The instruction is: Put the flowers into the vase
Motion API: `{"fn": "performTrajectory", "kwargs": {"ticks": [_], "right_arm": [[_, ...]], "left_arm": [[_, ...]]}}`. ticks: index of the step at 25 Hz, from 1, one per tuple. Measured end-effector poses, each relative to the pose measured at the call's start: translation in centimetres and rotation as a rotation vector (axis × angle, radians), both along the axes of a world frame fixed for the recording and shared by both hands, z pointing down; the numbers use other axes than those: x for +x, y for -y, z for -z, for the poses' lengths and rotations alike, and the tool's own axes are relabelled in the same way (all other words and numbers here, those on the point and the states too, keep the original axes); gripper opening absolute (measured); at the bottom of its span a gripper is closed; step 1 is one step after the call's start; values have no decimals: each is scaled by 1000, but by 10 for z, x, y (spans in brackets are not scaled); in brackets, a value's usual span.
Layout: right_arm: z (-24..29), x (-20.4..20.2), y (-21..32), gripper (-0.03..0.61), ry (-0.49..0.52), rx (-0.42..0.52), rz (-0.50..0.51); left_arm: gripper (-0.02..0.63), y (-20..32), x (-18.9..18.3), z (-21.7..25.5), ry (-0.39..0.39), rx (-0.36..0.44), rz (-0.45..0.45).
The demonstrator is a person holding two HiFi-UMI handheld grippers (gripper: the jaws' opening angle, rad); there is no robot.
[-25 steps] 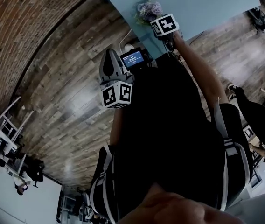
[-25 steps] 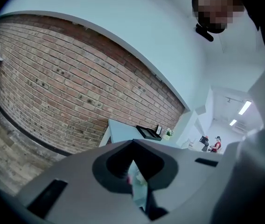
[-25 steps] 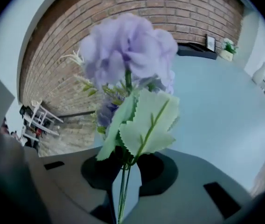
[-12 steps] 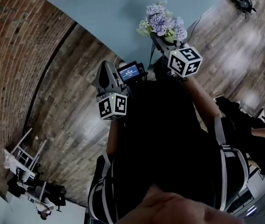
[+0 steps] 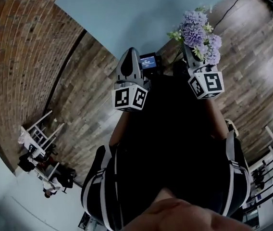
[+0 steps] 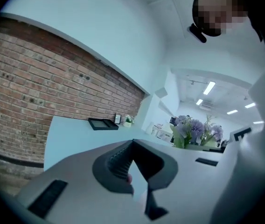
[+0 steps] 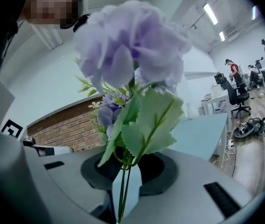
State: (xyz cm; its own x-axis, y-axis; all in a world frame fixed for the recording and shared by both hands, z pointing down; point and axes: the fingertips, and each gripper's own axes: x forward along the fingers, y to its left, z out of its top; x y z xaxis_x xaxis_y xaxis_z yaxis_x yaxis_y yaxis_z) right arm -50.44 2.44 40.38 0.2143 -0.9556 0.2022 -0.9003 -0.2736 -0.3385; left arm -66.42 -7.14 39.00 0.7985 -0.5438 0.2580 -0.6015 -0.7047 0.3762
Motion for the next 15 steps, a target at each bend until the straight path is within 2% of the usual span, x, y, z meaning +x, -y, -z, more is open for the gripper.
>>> {"fn": "performTrajectory", "kwargs": {"ticks": [4,15], "right_arm": [[-5,36,-43,94,33,31,-28],[10,136,-145,94,32,64,-199]], "left_arm": [[14,-33,50,-6,48,19,-63],[14,-113,187,2,41,44,-271]]}}
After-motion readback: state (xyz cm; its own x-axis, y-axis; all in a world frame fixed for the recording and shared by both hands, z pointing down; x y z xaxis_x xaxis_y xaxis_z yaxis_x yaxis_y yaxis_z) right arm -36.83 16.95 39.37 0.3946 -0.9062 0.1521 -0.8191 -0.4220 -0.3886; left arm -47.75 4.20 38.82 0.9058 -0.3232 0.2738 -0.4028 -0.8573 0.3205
